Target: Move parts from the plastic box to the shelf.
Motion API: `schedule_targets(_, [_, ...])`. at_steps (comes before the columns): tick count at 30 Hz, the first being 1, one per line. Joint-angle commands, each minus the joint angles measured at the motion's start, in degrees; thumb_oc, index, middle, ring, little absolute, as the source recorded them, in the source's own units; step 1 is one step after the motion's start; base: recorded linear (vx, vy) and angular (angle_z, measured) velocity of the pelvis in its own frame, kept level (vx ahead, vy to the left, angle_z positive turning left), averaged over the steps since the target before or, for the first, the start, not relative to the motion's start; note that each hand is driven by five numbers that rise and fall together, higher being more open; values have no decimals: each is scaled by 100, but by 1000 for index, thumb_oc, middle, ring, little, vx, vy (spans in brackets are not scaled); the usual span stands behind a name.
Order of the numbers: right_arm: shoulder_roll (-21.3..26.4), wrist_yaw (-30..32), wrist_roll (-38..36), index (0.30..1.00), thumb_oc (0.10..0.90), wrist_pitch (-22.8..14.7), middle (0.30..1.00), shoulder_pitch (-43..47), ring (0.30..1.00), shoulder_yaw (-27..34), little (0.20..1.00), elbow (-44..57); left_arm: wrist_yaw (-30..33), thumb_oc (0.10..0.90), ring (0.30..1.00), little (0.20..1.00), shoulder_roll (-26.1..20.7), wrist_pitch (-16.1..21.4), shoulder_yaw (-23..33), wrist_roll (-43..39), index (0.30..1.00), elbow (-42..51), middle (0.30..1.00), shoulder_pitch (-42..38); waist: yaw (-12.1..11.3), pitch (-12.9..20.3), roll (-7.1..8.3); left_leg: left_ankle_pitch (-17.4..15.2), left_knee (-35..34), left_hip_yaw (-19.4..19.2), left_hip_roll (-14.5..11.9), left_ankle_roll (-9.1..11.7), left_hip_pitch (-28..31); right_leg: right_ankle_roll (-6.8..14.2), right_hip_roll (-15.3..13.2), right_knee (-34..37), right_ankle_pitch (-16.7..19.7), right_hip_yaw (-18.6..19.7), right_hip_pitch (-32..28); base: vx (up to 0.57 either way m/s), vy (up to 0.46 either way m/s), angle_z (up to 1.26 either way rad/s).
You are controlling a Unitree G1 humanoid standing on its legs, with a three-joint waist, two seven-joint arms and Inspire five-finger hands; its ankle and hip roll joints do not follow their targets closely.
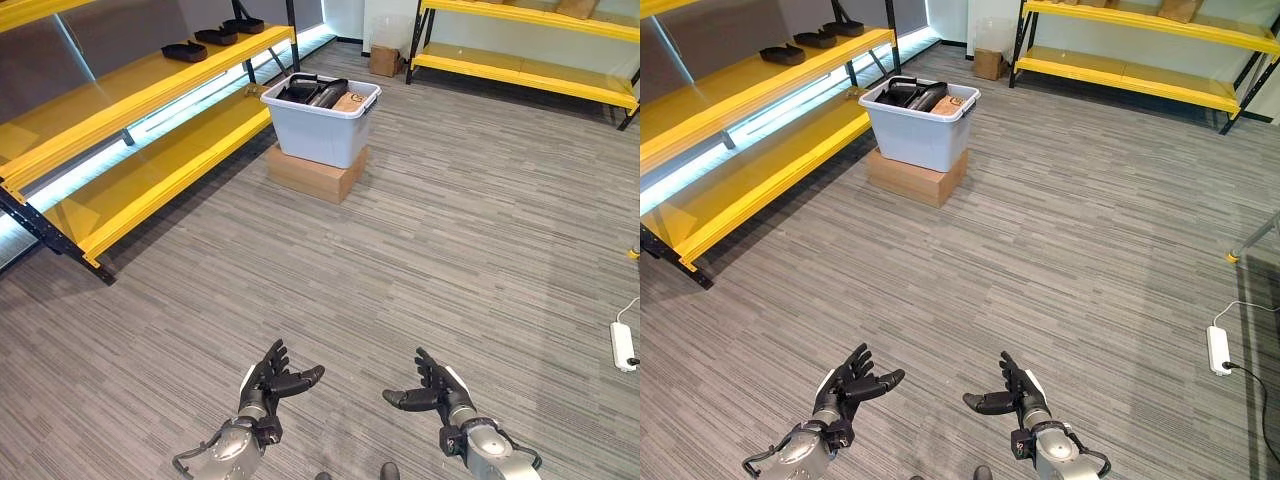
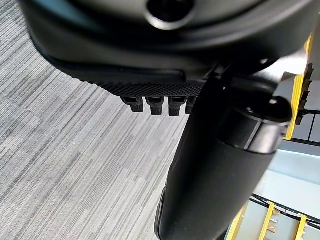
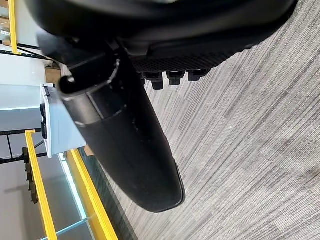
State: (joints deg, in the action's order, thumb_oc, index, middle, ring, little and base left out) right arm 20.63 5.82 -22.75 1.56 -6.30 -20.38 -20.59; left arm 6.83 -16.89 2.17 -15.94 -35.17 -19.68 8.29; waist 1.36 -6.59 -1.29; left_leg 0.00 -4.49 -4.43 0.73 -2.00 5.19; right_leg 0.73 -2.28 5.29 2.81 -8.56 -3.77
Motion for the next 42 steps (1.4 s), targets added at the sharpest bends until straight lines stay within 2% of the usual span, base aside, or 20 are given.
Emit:
schedule_targets(1, [52,-15,-133,1000,900,-493,1000,355,1000,-7,1000,336,-126,900,1000,1000,-119,461,177,181,1000,94,1000,-450,-39,298,211,43,-51,-52,-747,529,-37,624,-624,-29,-262,250,-204,0,0,0])
schedule_targets(36, [129,-24,-153,1000,900,-514,1000,493,1000,20,1000,373,-81,900,1000,1000,-191,486,224,331,1000,118,1000,-515,-67,218,238,31,-49,-2,-818,545,20,575,-566,-96,-396,192,-275,10,-2,0])
schedule_targets(38, [130,-23,-170,1000,900,-519,1000,523,1000,18,1000,364,-85,900,1000,1000,-223,501,221,349,1000,122,1000,-550,-95,173,266,-36,140,16,-828,534,-56,559,-581,-194,-441,204,-252,0,0,0])
schedule_targets(42, [213,18,-95,1000,900,-585,1000,663,1000,39,1000,416,-75,900,1000,1000,-274,536,204,276,1000,214,1000,-634,-180,-14,333,-391,1137,148,-771,487,-638,495,-670,-588,-582,232,-58,-5,8,1])
